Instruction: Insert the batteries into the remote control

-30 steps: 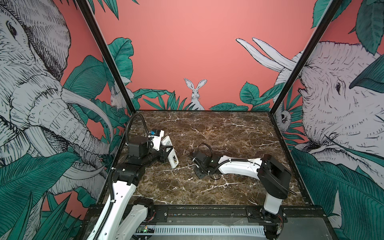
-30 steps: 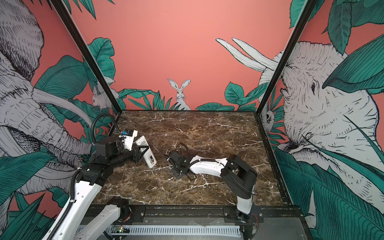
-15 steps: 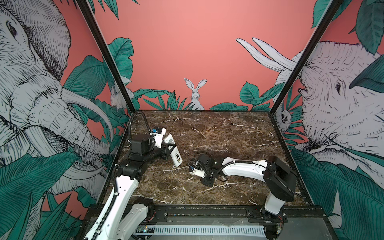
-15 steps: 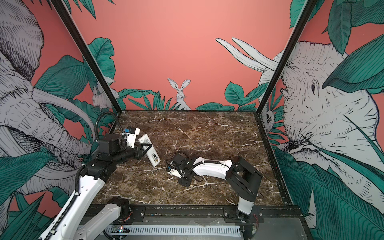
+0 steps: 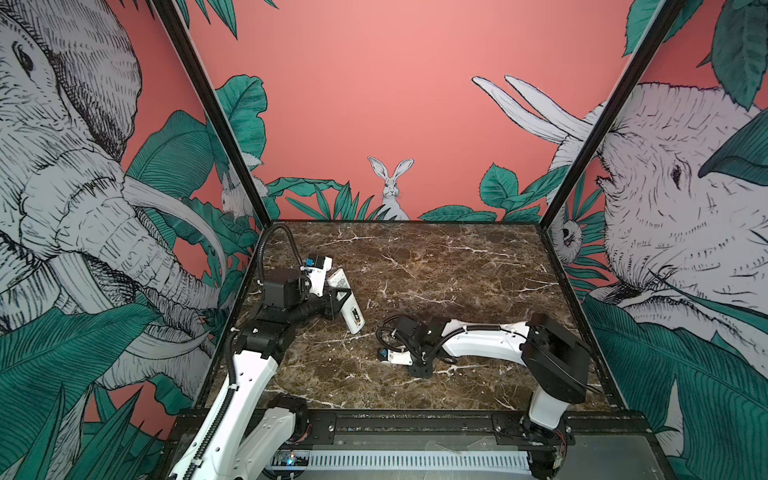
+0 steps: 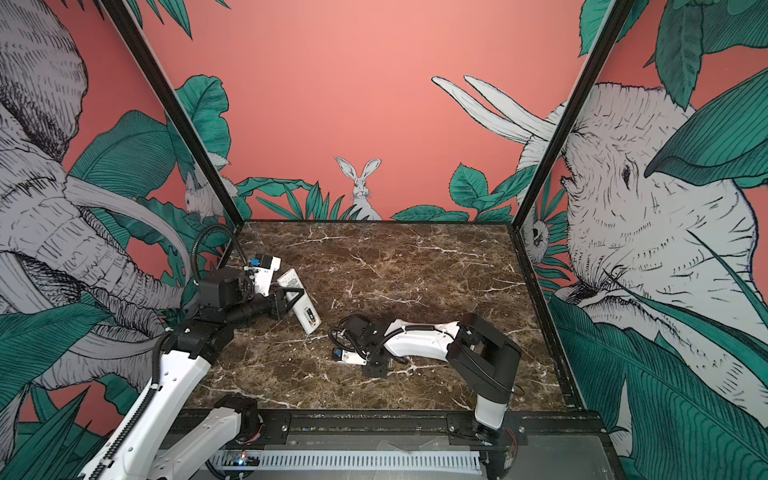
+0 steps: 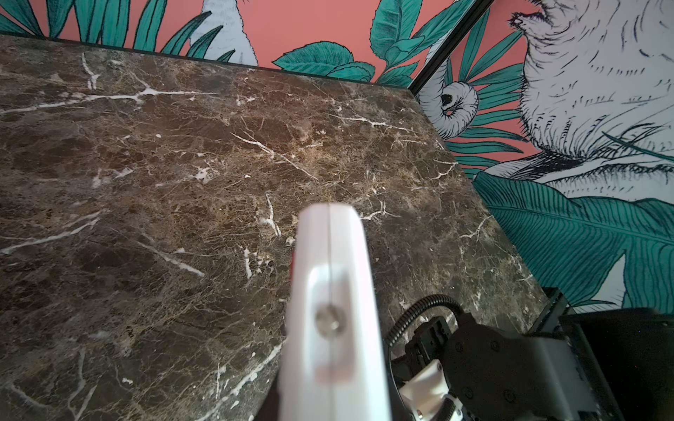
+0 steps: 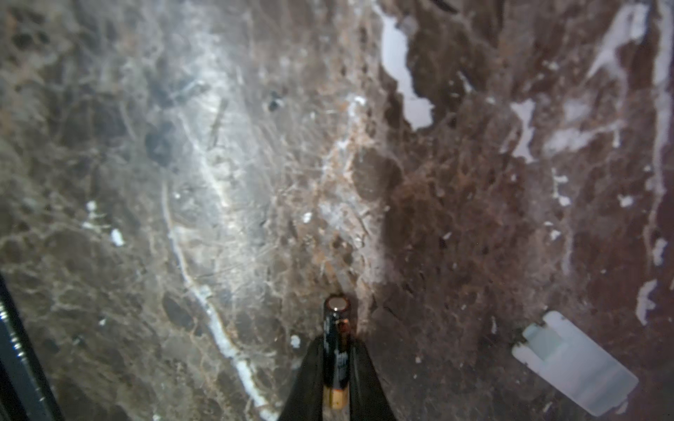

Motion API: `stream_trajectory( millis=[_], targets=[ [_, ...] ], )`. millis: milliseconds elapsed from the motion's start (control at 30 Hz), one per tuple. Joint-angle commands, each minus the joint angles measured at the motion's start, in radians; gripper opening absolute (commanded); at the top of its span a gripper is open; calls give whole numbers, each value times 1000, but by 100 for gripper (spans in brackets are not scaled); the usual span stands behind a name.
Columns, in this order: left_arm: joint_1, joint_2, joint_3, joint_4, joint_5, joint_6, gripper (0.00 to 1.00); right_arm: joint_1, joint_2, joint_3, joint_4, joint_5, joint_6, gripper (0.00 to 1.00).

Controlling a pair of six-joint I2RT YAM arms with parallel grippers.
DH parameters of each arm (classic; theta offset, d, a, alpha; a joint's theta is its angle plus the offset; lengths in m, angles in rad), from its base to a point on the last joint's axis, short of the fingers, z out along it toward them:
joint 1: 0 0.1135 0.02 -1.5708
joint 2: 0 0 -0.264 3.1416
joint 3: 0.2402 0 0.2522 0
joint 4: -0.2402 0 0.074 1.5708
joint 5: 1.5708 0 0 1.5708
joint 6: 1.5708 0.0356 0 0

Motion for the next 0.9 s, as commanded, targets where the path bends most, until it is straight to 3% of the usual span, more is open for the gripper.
stream_trajectory(
  millis=[0, 500, 867],
  targets=[
    [5, -3, -11, 31, 8, 3, 0, 12, -16, -9, 28, -35, -103, 14],
    [5, -11, -4, 3, -9, 21, 0, 112, 42, 21, 80, 97, -316, 15],
    [6, -18, -6, 0, 0, 23, 0, 113, -76, -34, 164, 114, -201, 30]
  ],
)
